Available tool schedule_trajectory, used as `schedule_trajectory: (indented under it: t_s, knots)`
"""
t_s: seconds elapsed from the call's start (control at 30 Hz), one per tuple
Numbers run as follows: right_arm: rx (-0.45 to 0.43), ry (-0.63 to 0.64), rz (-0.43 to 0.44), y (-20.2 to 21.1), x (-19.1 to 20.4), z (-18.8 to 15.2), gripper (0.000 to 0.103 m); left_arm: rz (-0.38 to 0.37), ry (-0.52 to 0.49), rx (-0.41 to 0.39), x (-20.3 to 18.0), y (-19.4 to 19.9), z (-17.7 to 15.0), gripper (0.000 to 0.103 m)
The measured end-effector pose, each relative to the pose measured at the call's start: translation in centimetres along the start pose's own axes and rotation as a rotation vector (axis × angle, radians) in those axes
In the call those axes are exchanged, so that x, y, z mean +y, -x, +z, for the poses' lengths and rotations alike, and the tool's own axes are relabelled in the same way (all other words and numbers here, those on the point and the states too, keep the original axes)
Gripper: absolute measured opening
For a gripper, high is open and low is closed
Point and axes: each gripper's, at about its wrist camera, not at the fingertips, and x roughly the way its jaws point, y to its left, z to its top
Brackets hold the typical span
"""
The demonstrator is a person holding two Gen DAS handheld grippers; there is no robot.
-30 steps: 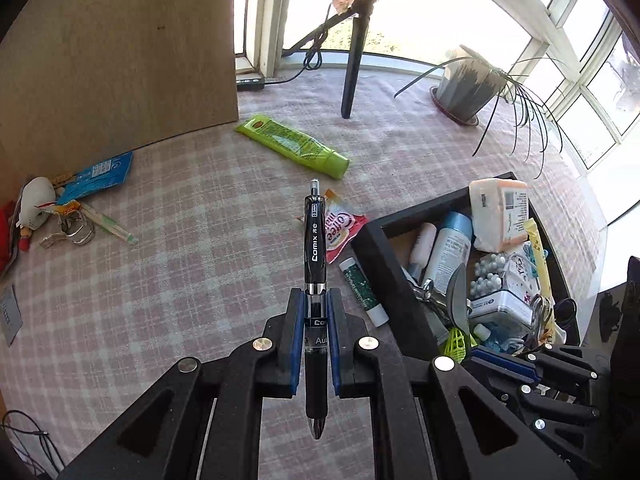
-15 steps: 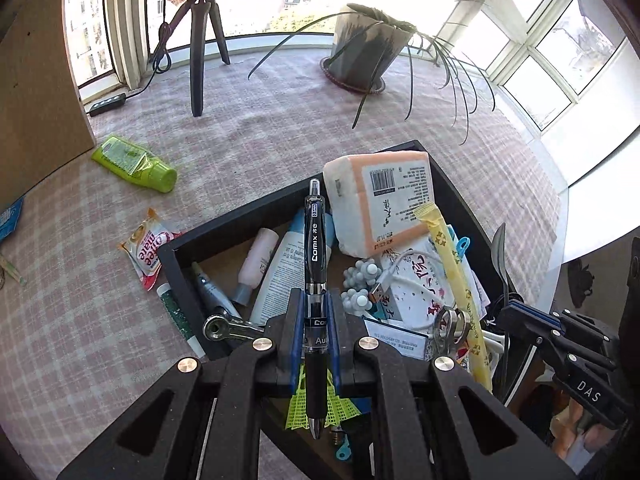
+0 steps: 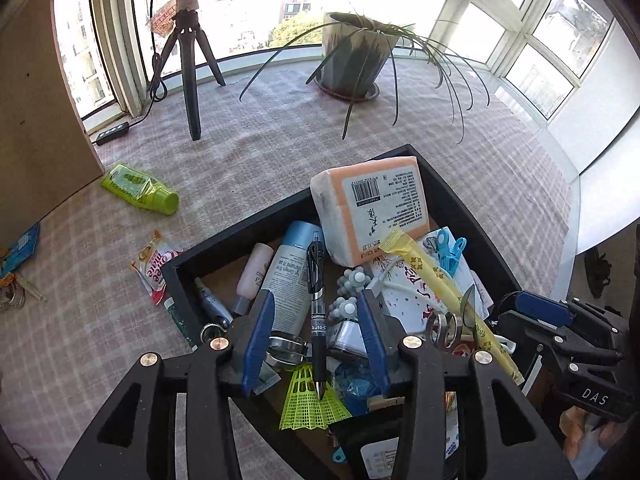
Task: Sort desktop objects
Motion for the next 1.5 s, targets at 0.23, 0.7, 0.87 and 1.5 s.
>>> schedule_trajectory:
  t_s: [0.23,0.7,0.87,1.5]
  knots:
    - [-0.017,0.025,0.001,0.6,1.7,0.0,0.055,0.025,0.015,-0.024,1.1,1.6,-0.7,0.042]
    - [-0.022,0.105,0.022,0.7,8.6,-1.5,0.065,0.069,0.066,-0.093,5.4,6.9,-4.6,0.061]
    - [-0.016,0.140,0.047,0.5,12.0,-2.7,0.067,0.098,0.103,-0.093,8.1,8.3,-6.7,0.070]
    - [0.043,0.295,0.123,-4.4,25.0,-9.2,0.069,0.240,0.347,-0.028,20.7,10.2,-19.3,0.075]
